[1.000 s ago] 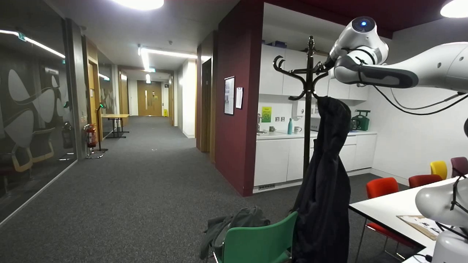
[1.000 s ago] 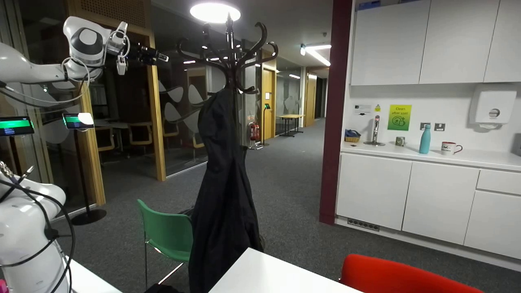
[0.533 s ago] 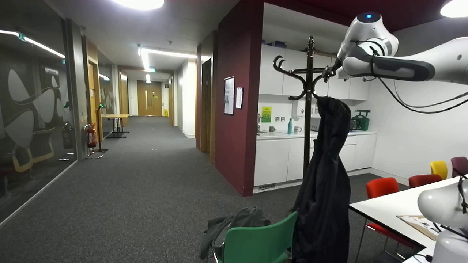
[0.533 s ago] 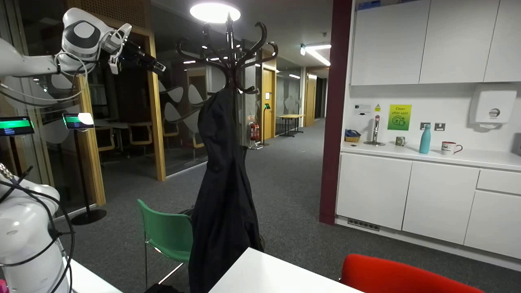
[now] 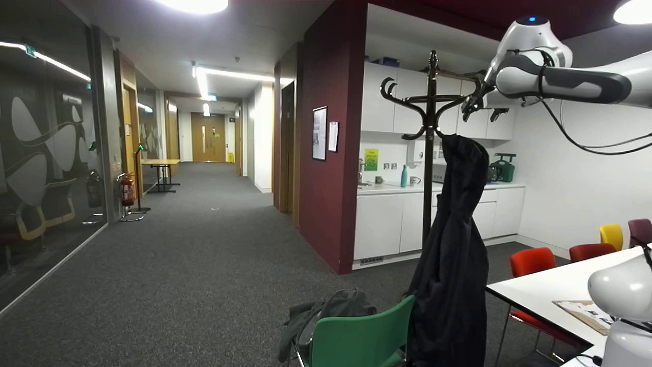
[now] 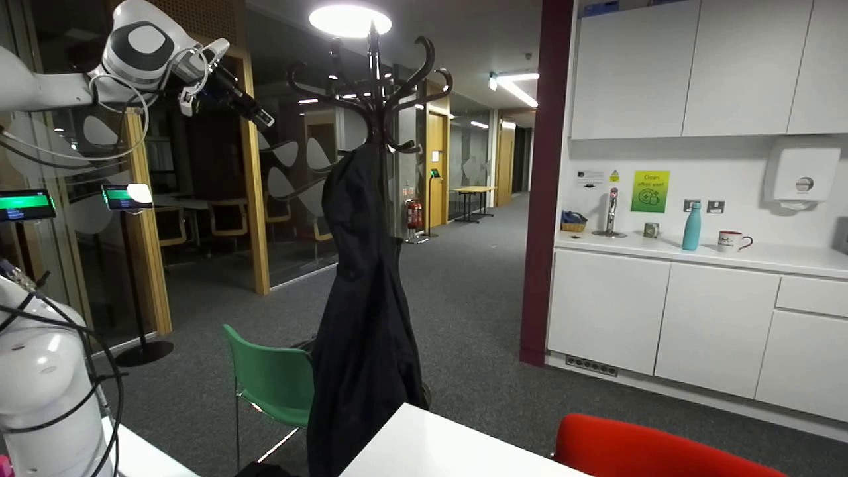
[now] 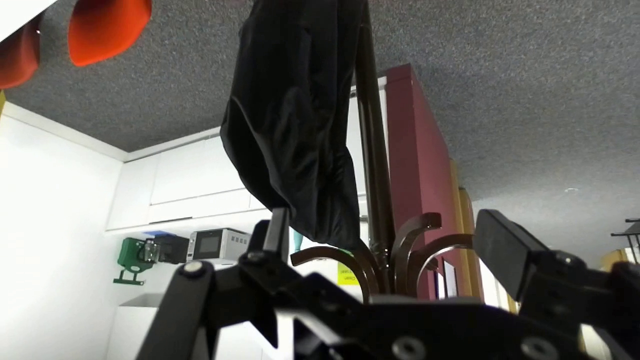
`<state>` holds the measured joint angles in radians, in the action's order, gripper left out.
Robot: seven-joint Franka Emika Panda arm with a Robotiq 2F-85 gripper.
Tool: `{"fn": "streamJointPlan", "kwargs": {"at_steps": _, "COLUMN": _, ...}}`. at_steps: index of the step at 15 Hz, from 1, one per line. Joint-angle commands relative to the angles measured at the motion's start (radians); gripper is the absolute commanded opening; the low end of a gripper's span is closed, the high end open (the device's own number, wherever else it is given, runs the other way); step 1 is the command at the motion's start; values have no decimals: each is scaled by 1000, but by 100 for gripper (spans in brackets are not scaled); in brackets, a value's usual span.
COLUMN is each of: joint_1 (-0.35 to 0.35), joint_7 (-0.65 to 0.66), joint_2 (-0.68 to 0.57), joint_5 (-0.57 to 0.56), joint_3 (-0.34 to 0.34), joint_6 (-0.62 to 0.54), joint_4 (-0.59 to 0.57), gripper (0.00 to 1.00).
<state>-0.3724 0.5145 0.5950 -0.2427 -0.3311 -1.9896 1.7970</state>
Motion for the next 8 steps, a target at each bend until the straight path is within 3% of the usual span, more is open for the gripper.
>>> {"fn": "streamJointPlan", "kwargs": {"at_steps": 1, "joint_1": 69, "joint_7": 18, "joint_2": -9, "joint_5": -28, "joint_3": 77, "joint_6": 35, "joint_4": 10, "gripper": 100}}
{"fn": "streamJointPlan", "kwargs": {"at_steps": 8, "joint_1": 99, "joint_7": 17, "joint_2": -14, "joint_5": -83, "joint_3": 121, "joint_6": 47, "joint_4": 38, "gripper": 100}}
